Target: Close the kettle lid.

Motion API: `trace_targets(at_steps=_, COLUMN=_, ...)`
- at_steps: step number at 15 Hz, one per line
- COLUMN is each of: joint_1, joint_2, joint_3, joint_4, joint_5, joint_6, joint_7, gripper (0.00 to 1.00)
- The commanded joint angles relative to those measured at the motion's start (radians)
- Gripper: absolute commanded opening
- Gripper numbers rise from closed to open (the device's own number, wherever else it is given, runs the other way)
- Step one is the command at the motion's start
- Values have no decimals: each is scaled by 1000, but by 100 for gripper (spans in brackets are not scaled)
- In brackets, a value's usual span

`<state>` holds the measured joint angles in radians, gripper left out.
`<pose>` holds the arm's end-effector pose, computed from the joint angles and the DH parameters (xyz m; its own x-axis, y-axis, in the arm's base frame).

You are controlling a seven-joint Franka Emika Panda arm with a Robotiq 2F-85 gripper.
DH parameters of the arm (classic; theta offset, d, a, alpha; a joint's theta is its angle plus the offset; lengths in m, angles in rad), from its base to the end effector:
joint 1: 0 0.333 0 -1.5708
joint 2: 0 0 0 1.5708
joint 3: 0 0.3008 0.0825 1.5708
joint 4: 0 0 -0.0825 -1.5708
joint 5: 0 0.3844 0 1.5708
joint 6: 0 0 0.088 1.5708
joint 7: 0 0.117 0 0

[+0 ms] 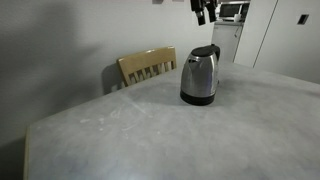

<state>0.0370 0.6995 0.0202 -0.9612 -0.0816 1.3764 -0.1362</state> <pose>0.6984 0.0248 0.4211 0.9423 0.1731 -0.2866 0.1893 -0.9815 0.0296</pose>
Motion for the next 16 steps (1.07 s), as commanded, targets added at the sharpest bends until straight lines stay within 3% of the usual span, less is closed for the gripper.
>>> trace_targets(at_steps=1, joint_1=0, joint_2=0, joint_3=0, joint_4=0, joint_5=0, joint_6=0, joint_7=0, gripper=100)
trace_targets(at_steps=16, joint_1=-1, joint_2=0, joint_3=1, joint_4=-1, joint_5=0, joint_6=0, joint_7=-1, gripper=100)
